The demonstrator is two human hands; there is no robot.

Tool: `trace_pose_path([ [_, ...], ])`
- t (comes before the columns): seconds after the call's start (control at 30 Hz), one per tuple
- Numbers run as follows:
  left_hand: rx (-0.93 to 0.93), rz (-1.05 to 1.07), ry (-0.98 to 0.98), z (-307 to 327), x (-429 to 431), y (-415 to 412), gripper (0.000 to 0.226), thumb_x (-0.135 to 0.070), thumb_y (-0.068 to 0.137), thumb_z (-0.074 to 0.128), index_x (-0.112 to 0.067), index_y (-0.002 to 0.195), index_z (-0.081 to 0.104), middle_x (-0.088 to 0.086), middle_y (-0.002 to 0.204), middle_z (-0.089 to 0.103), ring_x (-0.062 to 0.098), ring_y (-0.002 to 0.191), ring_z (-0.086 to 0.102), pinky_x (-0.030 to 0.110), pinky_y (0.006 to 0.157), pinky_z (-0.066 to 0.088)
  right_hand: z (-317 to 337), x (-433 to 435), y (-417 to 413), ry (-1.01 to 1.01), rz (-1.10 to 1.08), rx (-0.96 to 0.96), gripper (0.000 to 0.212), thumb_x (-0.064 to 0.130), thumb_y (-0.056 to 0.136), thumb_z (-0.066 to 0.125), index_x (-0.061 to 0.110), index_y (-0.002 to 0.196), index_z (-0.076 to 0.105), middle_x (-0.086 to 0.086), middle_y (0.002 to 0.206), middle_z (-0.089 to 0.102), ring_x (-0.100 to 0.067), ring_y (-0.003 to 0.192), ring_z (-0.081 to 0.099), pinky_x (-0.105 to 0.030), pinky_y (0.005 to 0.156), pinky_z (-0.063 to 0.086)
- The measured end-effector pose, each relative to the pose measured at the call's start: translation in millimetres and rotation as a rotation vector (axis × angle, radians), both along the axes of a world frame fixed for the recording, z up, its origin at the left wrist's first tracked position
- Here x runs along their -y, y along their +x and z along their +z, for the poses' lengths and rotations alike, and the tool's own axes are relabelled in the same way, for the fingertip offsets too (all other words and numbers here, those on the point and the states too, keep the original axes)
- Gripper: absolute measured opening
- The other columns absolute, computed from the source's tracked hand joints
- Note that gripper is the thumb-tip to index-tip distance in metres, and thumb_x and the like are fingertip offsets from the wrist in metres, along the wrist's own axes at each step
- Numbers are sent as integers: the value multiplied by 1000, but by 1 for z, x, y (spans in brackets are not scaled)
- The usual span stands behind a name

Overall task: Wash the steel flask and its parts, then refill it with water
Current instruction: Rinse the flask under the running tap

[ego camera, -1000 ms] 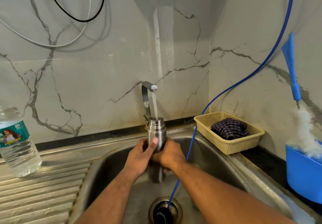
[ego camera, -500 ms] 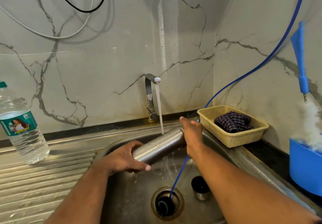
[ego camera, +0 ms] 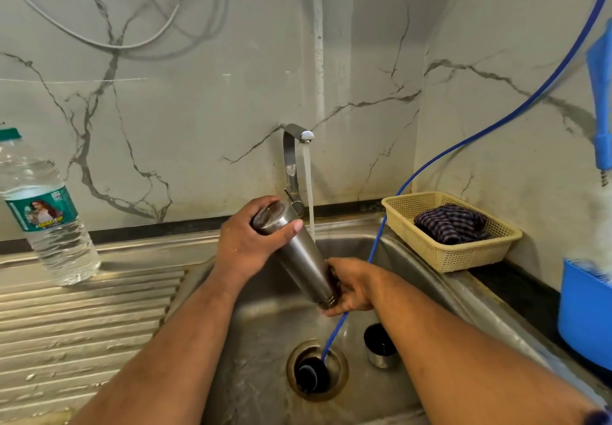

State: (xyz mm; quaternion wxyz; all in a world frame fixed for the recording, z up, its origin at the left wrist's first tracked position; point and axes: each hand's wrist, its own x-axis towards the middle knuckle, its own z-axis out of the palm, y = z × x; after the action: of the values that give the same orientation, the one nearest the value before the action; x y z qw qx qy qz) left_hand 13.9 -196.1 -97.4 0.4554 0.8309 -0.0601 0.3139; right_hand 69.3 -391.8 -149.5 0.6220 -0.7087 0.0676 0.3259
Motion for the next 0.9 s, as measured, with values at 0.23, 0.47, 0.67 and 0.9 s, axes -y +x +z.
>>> trace_pose_path([
  [0.23, 45, 23, -8, 6, 8, -5, 66, -64, 68, 78, -35, 125, 65, -18, 116, 65, 0, 108, 61, 27, 93, 56, 0, 0, 2, 56, 32, -32, 33, 39, 106, 47, 10, 110, 62, -23, 121, 63, -37, 104, 67, -45, 88, 60],
  [0.47, 38, 197, -124, 8, 16, -7, 45, -54, 85, 71, -30, 122, 63, -11, 112, 61, 11, 103, 60, 23, 82, 49, 3, 8, 2, 94, 50, -214, 74, 63, 89, 67, -2, 123, 57, -28, 113, 63, -49, 83, 72, -47, 67, 65],
  [0.67, -417, 223, -780, -13, -9, -5, 35, -40, 102, 56, -14, 126, 57, 14, 112, 54, 32, 103, 57, 47, 77, 61, 19, 8, 8, 118, -326, 130, 55, 54, 81, 81, 5, 103, 67, -11, 79, 64, -16, 54, 57, -24, 43, 50],
  [0.9, -937, 145, -927, -63, -15, 18, 50, -48, 106, 28, -14, 125, 59, 20, 114, 67, 36, 100, 65, 45, 54, 60, 30, -10, 1, 255, -274, 530, 67, 46, 78, 85, 32, 133, 51, 4, 119, 62, -16, 105, 61, -39, 84, 58],
])
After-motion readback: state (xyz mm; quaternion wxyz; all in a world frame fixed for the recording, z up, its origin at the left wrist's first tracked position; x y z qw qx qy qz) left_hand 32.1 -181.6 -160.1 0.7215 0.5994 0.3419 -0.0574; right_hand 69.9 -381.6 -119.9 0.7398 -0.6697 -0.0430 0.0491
